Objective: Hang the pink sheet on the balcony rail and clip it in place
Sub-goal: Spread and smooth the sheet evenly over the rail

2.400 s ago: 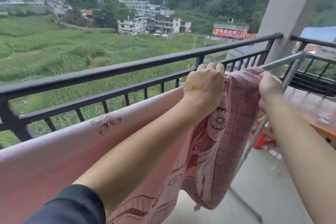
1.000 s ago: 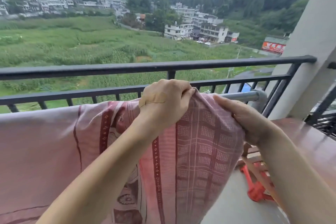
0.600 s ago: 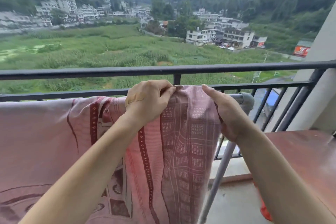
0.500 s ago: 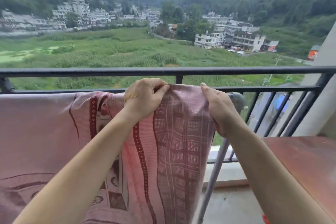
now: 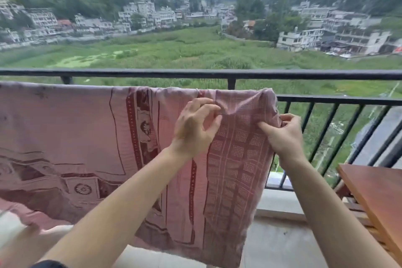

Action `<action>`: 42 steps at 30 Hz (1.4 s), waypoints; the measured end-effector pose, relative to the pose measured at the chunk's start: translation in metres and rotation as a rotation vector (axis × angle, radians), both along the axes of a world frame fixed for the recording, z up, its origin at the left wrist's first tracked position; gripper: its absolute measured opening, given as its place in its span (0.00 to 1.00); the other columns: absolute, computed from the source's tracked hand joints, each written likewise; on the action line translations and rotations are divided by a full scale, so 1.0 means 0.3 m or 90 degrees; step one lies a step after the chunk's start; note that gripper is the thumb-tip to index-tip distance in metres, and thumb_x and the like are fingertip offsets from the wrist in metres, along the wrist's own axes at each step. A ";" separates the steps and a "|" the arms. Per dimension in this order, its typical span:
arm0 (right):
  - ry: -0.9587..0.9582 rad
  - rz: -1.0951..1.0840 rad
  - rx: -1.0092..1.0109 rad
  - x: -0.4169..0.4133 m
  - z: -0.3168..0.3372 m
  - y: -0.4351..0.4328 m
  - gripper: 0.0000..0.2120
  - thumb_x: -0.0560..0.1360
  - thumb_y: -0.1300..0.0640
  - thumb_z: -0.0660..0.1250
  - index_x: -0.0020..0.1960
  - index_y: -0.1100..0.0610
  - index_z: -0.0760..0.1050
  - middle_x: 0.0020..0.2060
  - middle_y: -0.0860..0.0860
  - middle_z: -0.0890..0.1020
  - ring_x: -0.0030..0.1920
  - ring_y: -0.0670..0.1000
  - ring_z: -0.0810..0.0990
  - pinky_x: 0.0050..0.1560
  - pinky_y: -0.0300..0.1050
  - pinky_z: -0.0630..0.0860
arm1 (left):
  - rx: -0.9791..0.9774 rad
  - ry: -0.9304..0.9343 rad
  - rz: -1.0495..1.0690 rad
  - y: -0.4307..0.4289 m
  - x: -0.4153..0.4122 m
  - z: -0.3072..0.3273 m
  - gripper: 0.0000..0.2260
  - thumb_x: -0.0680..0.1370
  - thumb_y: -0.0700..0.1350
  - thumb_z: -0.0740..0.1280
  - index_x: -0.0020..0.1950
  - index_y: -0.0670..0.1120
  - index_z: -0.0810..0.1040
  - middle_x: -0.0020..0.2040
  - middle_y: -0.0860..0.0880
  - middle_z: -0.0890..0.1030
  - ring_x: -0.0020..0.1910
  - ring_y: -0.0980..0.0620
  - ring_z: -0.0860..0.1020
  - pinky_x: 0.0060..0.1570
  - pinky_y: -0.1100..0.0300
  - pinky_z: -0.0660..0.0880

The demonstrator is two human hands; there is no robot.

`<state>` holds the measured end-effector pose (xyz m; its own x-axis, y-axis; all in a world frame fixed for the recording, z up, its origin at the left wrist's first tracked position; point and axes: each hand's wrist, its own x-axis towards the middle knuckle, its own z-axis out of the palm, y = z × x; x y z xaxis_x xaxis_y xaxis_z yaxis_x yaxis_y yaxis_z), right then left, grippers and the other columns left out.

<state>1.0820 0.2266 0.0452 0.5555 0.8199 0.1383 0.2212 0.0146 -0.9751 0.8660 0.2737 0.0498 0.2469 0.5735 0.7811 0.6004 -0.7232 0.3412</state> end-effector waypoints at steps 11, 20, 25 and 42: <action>-0.610 -0.028 0.170 -0.307 0.120 0.121 0.24 0.82 0.42 0.55 0.75 0.50 0.66 0.72 0.55 0.68 0.74 0.55 0.64 0.75 0.57 0.54 | -0.135 0.212 0.405 0.355 -0.609 0.069 0.31 0.80 0.66 0.42 0.66 0.49 0.72 0.66 0.43 0.73 0.70 0.42 0.65 0.73 0.37 0.46; -0.859 -0.176 0.098 -0.239 0.070 0.235 0.30 0.81 0.34 0.50 0.51 0.60 0.75 0.45 0.62 0.79 0.47 0.61 0.77 0.56 0.55 0.68 | 0.007 0.282 0.346 0.419 -0.784 0.048 0.29 0.81 0.66 0.43 0.55 0.46 0.73 0.51 0.43 0.77 0.51 0.43 0.72 0.62 0.44 0.64; -0.837 -0.175 0.103 -0.234 0.041 0.253 0.29 0.81 0.35 0.50 0.58 0.59 0.72 0.51 0.62 0.76 0.55 0.61 0.74 0.67 0.60 0.64 | 0.057 0.195 0.359 0.420 -0.790 -0.043 0.24 0.83 0.60 0.52 0.69 0.44 0.69 0.67 0.41 0.72 0.69 0.41 0.67 0.74 0.42 0.54; -0.415 0.206 -0.085 -0.758 -0.568 0.124 0.31 0.72 0.37 0.71 0.68 0.54 0.71 0.62 0.53 0.77 0.59 0.56 0.79 0.50 0.53 0.80 | -0.551 -0.212 0.501 0.191 -0.778 -0.573 0.52 0.69 0.64 0.74 0.80 0.45 0.47 0.80 0.42 0.47 0.78 0.39 0.46 0.74 0.36 0.53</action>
